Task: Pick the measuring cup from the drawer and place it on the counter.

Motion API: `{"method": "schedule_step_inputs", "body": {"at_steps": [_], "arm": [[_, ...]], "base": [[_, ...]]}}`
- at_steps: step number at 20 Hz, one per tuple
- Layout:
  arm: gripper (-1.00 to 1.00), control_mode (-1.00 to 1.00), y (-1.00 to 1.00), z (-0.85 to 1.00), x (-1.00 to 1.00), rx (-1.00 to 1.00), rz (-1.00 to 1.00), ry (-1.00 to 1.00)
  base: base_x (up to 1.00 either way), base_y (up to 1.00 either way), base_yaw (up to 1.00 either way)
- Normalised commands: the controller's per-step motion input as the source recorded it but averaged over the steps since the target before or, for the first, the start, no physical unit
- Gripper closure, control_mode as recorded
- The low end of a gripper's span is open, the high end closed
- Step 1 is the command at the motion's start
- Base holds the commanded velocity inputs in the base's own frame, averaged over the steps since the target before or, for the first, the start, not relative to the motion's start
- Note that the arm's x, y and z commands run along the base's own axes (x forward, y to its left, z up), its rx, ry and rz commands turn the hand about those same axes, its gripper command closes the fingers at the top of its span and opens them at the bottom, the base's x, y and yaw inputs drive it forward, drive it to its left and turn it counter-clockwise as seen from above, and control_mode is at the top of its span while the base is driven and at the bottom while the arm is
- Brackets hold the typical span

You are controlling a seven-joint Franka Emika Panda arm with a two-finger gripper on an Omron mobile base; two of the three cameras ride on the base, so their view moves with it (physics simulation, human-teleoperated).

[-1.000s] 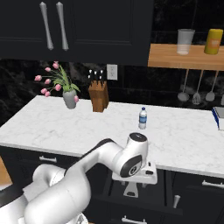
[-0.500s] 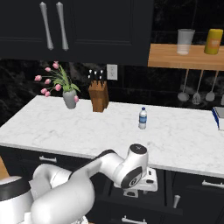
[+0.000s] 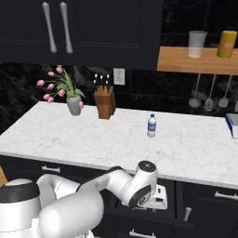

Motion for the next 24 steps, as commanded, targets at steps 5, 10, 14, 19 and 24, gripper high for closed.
{"method": "schedule_step_inputs", "body": {"at_steps": [5, 10, 14, 19, 24], "arm": [[-1.0, -1.0, 0.0, -0.18, -0.21, 0.0, -0.01, 0.01], [-1.0, -1.0, 0.0, -0.16, -0.38, 0.0, -0.03, 0.02], [-1.0, -1.0, 0.0, -0.08, -0.52, 0.01, -0.03, 0.01], [-1.0, -1.0, 0.0, -0.01, -0.62, 0.01, -0.03, 0.0], [-1.0, -1.0, -0.02, 0.02, -0.13, 0.02, -0.01, 0.0]], "base": [[0.0, 0.0, 0.0], [0.0, 0.0, 0.0], [0.0, 0.0, 0.0], [0.0, 0.0, 0.0], [0.0, 0.0, 0.0]]}}
